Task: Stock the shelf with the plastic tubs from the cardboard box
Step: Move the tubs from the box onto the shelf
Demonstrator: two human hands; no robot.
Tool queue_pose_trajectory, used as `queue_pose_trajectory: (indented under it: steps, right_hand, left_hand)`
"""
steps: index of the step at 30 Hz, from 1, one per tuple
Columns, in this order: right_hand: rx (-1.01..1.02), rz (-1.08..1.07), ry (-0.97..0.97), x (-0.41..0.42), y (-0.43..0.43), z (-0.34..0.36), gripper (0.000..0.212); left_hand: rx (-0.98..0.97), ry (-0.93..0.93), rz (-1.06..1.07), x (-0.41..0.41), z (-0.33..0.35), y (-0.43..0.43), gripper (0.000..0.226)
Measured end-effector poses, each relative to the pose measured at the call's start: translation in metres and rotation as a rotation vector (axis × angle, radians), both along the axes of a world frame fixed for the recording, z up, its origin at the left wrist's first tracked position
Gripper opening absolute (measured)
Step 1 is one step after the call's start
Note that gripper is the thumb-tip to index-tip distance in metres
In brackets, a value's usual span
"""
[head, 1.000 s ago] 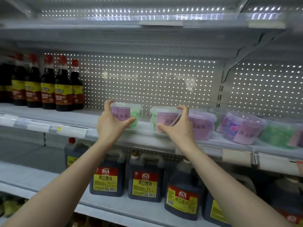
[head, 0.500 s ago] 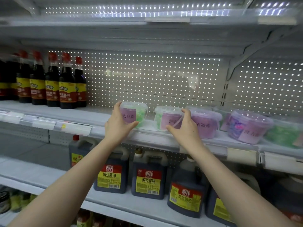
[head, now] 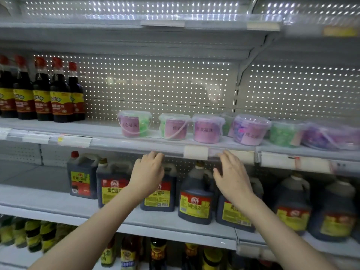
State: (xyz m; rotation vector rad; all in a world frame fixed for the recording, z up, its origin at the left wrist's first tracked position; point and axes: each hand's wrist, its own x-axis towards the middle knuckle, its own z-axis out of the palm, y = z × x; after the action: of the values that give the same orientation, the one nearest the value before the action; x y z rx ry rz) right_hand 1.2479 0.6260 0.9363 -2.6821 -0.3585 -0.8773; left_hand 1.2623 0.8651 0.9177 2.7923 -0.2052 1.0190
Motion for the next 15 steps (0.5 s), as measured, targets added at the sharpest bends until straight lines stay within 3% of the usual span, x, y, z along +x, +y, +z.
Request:
queue_pose_trajectory:
  steps: [6, 15]
  right_hand:
    - [-0.12, -0.128, 0.058, -0.028, -0.085, -0.033, 0.049]
    - [-0.107, -0.281, 0.143, -0.08, -0.243, -0.079, 0.046]
  left_hand:
    - [0.142, 0.061, -0.1, -0.01, -0.02, -0.086, 0.026]
    - [0.253, 0.134, -0.243, -0.033, -0.05, -0.25, 0.03]
